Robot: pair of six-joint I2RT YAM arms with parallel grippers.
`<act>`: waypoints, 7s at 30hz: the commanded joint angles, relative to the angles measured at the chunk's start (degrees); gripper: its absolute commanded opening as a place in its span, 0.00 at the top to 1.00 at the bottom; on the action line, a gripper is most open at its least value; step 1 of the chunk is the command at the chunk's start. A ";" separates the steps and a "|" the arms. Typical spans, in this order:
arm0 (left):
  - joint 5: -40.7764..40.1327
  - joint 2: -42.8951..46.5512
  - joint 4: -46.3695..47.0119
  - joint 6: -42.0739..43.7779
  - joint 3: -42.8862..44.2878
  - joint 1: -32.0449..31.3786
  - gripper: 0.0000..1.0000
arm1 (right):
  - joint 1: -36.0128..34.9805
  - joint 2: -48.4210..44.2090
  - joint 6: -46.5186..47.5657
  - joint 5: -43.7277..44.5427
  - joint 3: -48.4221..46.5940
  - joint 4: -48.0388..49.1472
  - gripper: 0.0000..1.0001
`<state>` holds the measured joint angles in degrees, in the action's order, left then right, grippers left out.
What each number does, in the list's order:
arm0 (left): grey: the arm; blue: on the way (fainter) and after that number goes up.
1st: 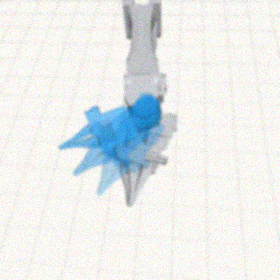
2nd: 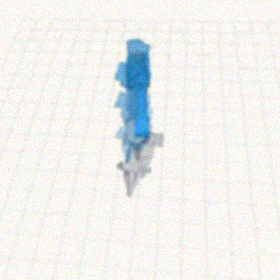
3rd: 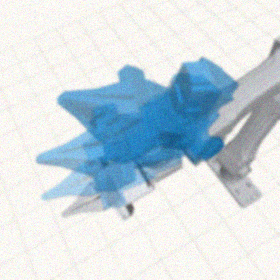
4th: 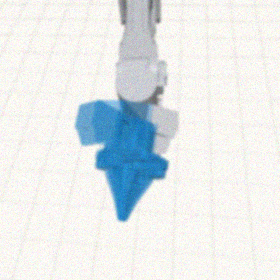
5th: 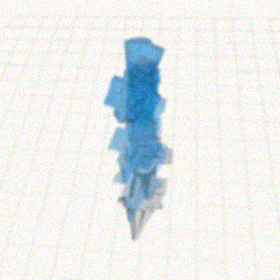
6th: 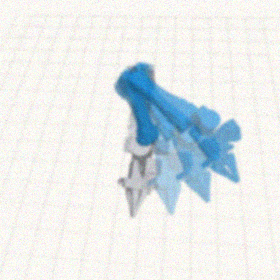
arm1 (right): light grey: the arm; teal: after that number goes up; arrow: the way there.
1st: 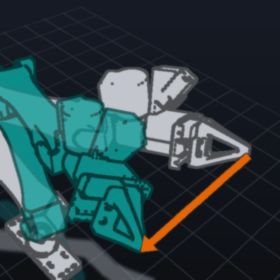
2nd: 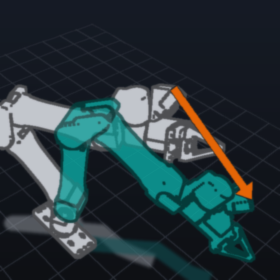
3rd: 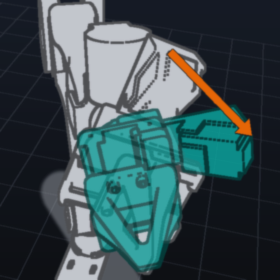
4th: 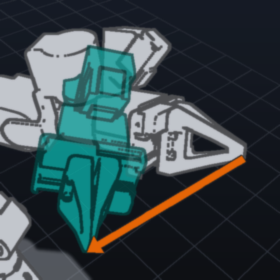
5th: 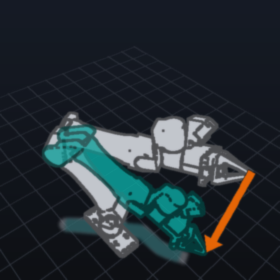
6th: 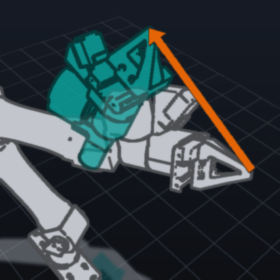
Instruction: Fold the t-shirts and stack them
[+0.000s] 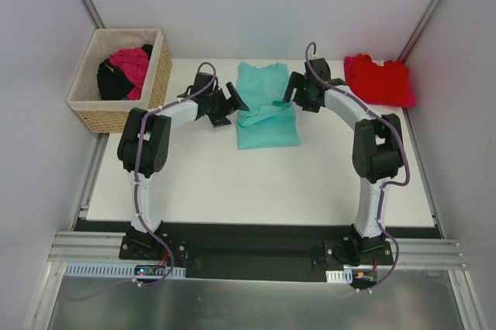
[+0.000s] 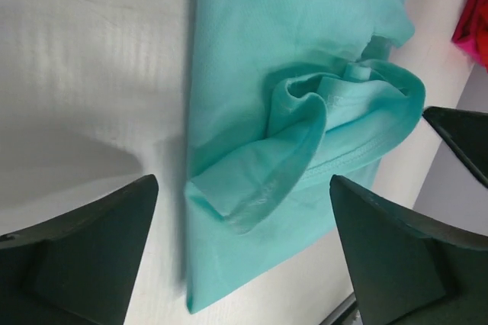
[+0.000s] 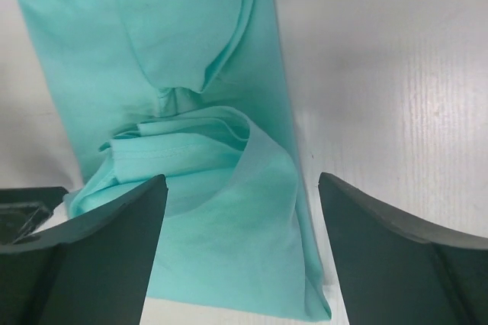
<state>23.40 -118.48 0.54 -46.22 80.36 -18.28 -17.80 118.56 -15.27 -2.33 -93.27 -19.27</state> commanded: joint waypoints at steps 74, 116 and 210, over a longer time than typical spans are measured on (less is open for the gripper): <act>4.55 20.04 24.34 -6.69 -24.55 -8.87 0.06 | -11.82 1.14 -2.75 -14.02 -2.43 4.06 0.17; 0.51 23.47 17.48 0.59 -23.59 -8.61 0.04 | -11.99 -27.68 4.28 7.07 21.72 10.21 0.16; -10.57 59.50 -0.27 -3.61 -57.59 -17.14 0.07 | -35.28 -66.61 -9.34 23.42 58.98 -5.61 0.17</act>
<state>12.95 -59.29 3.14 -48.27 25.39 -34.94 -53.01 56.93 -22.39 19.64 -39.57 -21.26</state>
